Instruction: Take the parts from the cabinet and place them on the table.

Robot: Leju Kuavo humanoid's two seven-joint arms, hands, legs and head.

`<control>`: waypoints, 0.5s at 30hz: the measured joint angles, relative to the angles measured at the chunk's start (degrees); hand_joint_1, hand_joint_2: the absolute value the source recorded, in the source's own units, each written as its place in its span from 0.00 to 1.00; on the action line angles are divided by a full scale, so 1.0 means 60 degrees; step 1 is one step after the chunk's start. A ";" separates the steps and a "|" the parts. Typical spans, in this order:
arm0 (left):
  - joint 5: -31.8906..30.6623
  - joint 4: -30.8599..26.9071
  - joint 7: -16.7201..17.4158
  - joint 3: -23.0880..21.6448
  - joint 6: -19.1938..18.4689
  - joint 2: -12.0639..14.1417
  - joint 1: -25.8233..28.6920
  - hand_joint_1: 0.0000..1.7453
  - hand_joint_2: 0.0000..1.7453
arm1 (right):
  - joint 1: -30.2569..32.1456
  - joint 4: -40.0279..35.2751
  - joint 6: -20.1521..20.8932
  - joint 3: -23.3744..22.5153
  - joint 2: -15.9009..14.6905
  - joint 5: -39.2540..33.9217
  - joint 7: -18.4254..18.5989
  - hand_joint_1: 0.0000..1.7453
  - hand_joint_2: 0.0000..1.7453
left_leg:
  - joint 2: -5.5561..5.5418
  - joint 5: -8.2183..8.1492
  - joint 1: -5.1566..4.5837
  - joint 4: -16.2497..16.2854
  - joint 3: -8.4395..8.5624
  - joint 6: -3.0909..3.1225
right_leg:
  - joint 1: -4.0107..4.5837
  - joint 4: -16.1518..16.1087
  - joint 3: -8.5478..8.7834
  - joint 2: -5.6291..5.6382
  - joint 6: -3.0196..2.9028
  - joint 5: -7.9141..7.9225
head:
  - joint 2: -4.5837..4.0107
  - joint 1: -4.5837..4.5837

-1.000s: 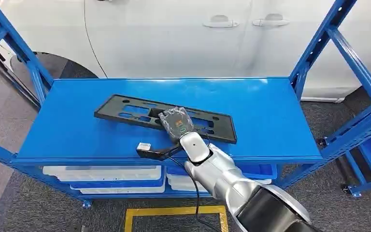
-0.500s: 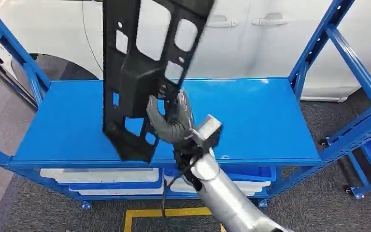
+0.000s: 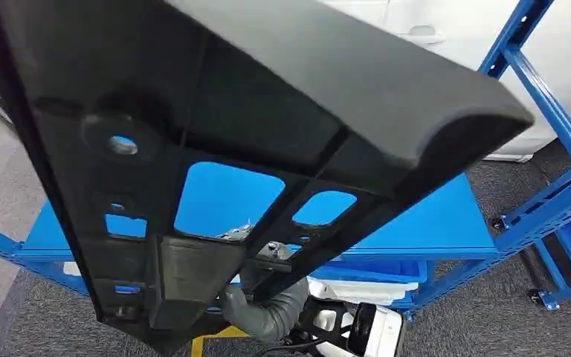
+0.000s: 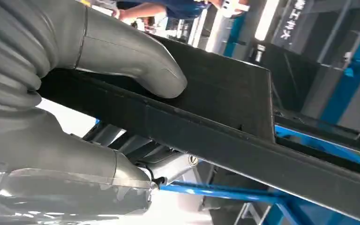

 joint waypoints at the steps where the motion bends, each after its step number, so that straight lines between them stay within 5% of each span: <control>1: 0.0000 0.0011 0.0103 0.0007 0.0059 0.0007 -0.0005 0.00 0.00 | 0.0019 -0.0037 -0.0026 0.0037 -0.0041 0.0018 -0.0003 1.00 1.00 | 0.0039 0.0060 0.0025 -0.0038 0.0006 0.0049 | -0.0033 0.0144 -0.0042 -0.0012 0.0054 -0.0239 | 0.0000 0.0000; 4: 0.0037 0.0018 0.0449 0.0109 0.0394 0.0073 0.0007 0.00 0.00 | 0.0055 -0.0106 -0.0051 0.0175 -0.0190 0.0026 -0.0003 1.00 1.00 | 0.0055 0.0145 0.0000 -0.0029 -0.0151 0.0151 | -0.0076 0.2116 -0.0787 -0.0034 0.0152 -0.1537 | 0.0000 0.0000; 5: 0.0037 0.0022 0.0518 0.0150 0.0467 0.0080 0.0022 0.00 0.00 | 0.0084 -0.0106 -0.0062 0.0212 -0.0252 0.0026 -0.0003 1.00 1.00 | 0.0065 0.0178 -0.0007 -0.0019 -0.0211 0.0160 | -0.0088 0.2698 -0.1000 -0.0034 0.0166 -0.1774 | 0.0000 0.0000; 7: 0.0037 0.0022 0.0605 0.0200 0.0518 0.0095 0.0073 0.00 0.00 | 0.0104 -0.0095 0.0018 0.0252 -0.0361 0.0026 0.0004 1.00 1.00 | 0.0066 0.0264 -0.0008 0.0030 -0.0363 0.0135 | -0.0115 0.2670 -0.0834 -0.0036 0.0180 -0.1617 | 0.0000 0.0000; 10: 0.0033 0.0022 0.0656 0.0244 0.0514 0.0091 0.0099 0.00 0.00 | 0.0093 -0.0092 0.0033 0.0252 -0.0416 -0.0036 0.0004 1.00 1.00 | 0.0041 0.0366 -0.0007 0.0166 -0.0543 0.0048 | -0.0131 0.0308 0.0652 -0.0040 0.0107 -0.0723 | 0.0000 0.0000; 15: -0.0011 0.0022 0.0714 0.0313 0.0481 0.0098 0.0153 0.00 0.00 | 0.0093 -0.0051 0.0025 0.0237 -0.0478 -0.0182 0.0000 1.00 1.00 | 0.0022 0.0630 -0.0021 0.0165 -0.0656 -0.0255 | -0.0041 0.0026 0.0558 -0.0024 -0.0182 -0.0522 | 0.0000 0.0000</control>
